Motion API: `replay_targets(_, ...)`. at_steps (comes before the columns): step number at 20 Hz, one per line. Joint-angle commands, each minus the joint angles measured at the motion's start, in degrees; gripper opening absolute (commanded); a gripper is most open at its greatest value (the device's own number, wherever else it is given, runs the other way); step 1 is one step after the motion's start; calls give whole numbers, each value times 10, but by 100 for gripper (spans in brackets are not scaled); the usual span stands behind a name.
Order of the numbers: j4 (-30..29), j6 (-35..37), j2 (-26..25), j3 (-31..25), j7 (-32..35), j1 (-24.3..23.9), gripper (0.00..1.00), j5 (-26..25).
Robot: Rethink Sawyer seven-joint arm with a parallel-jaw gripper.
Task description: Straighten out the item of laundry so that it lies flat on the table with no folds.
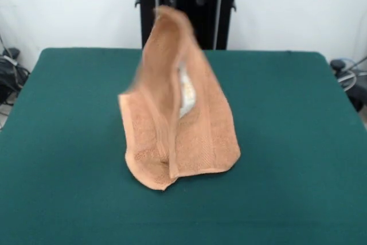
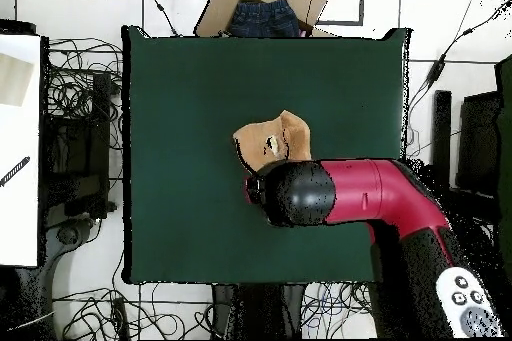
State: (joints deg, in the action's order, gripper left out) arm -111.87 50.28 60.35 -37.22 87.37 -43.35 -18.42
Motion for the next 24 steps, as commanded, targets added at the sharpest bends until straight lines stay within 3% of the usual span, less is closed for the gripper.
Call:
replay_targets(1, -77, -46, 15, -52, -84, -17, 100, -8)
replay_targets(14, -73, -20, 17, -54, -62, -14, 100, -8)
replay_targets(16, -40, -16, -22, -46, -60, 1, 100, -31)
replay_targets(18, 33, 28, -95, -30, -67, 22, 100, -53)
replay_targets(20, 81, 56, -117, -21, -67, 45, 100, -75)
replay_targets(24, 113, 74, -149, -3, -45, 67, 100, -85)
